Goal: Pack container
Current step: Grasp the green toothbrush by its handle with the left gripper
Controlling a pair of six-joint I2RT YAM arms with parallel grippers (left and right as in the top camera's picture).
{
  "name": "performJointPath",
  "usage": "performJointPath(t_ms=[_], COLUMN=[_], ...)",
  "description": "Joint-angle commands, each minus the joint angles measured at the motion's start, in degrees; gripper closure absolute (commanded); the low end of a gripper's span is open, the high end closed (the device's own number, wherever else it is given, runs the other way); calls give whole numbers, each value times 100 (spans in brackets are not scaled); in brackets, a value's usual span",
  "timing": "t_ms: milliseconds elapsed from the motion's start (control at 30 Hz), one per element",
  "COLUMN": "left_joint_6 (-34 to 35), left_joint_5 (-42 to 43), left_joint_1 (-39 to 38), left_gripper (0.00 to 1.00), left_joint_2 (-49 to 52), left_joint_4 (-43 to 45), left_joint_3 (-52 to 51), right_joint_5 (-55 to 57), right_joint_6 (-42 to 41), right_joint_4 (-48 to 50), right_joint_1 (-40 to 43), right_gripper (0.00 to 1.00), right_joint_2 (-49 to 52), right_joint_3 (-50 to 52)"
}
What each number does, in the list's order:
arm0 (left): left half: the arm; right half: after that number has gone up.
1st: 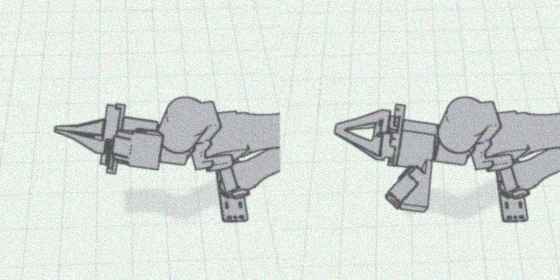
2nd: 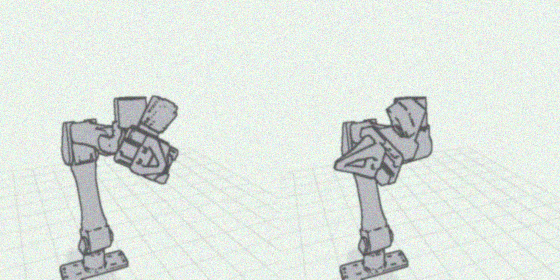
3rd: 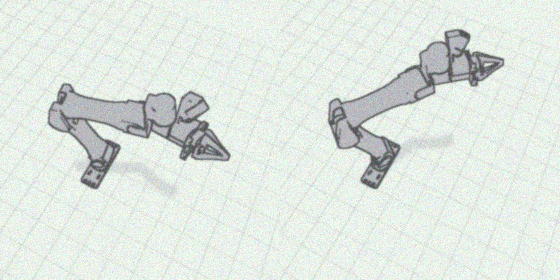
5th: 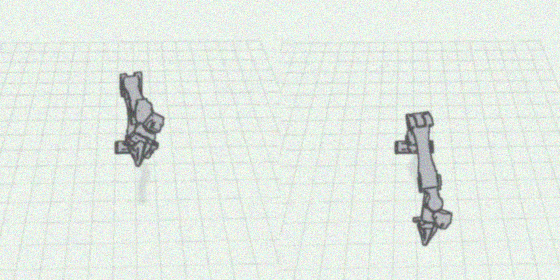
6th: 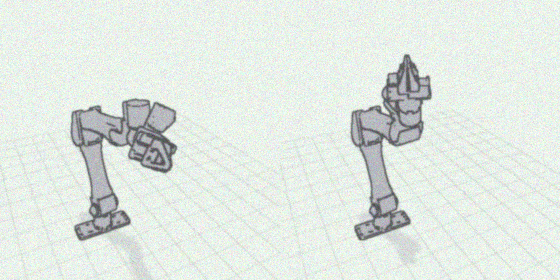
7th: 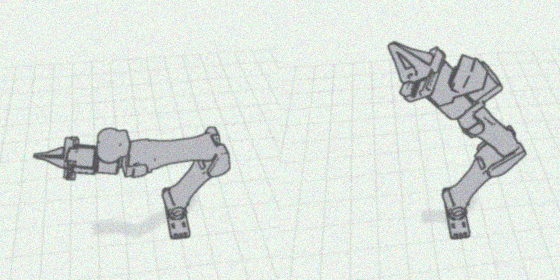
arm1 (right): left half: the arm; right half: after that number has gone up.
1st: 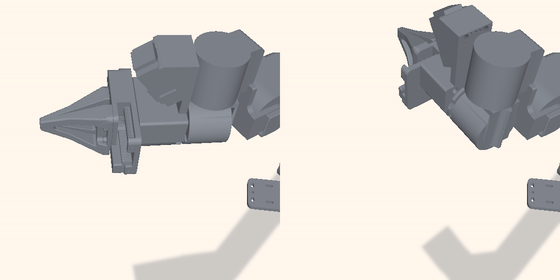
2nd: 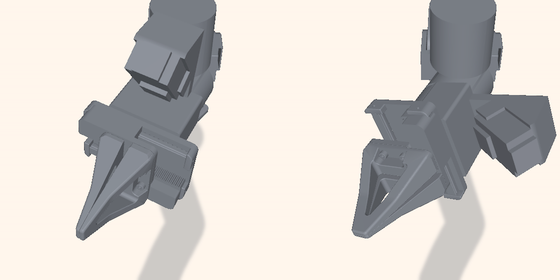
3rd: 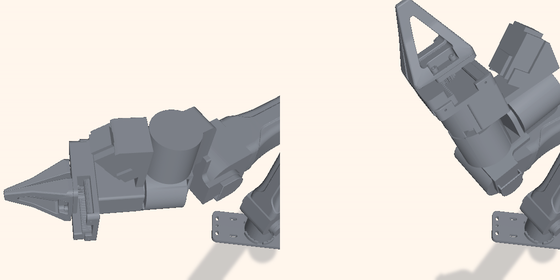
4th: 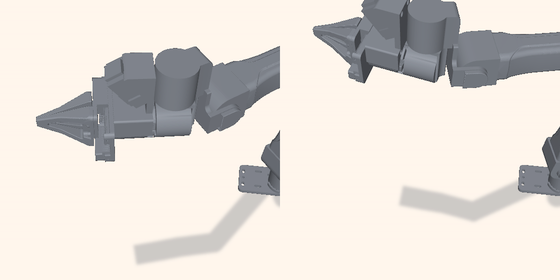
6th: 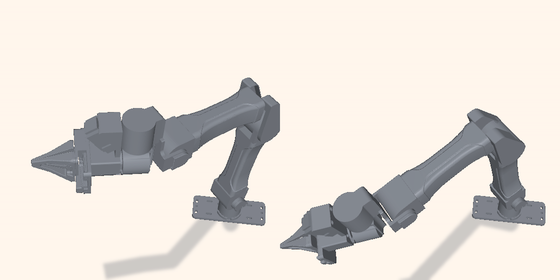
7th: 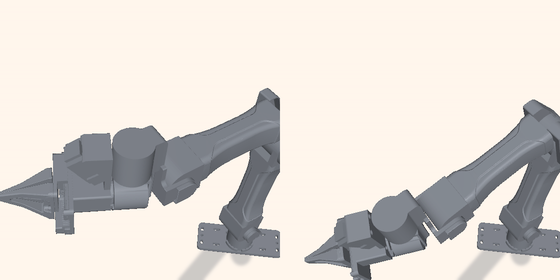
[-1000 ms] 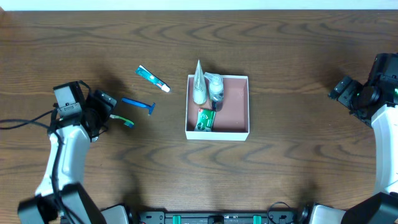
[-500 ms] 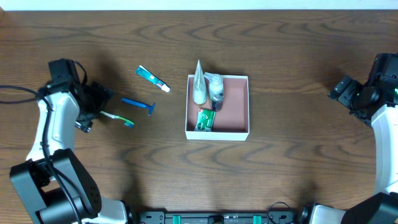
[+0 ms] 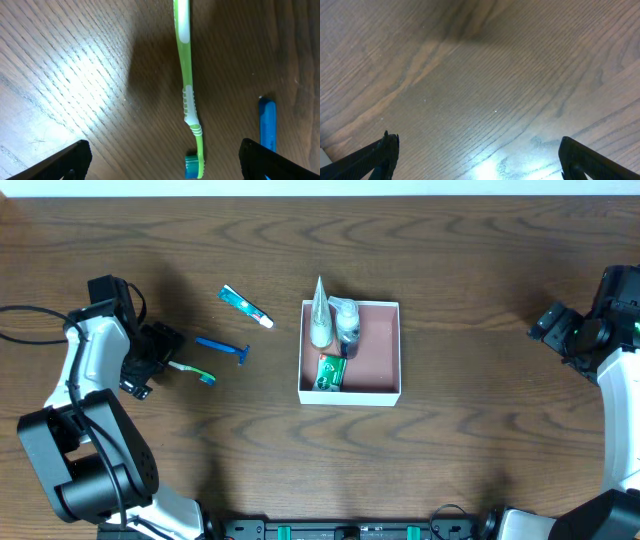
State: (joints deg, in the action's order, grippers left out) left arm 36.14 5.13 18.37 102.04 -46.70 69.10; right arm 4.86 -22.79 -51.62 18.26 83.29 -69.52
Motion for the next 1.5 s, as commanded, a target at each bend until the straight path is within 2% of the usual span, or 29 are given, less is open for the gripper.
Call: performJointPath(t_ms=[0,267,567,1467], left_joint_6=[-52,-24,-2,17], left_joint_5=[-83,-85,-85,-83], left_joint_1=[20,-46,-372,-367], left_gripper=[5,5,5,5], left_joint_2=[133,168,170,446], left_joint_4=[-39,11,487,533], left_joint_3=[46,0,-181,-262], right_joint_5=[24,24,24,24], right_joint_6=[13,13,13,13], right_joint_4=[-7,-7,-7,-7], right_joint_1=[44,44,44,44], right_gripper=[1,1,1,1], right_joint_2=[-35,-35,-35,-35], right_joint_3=[-70,-70,-70,-70])
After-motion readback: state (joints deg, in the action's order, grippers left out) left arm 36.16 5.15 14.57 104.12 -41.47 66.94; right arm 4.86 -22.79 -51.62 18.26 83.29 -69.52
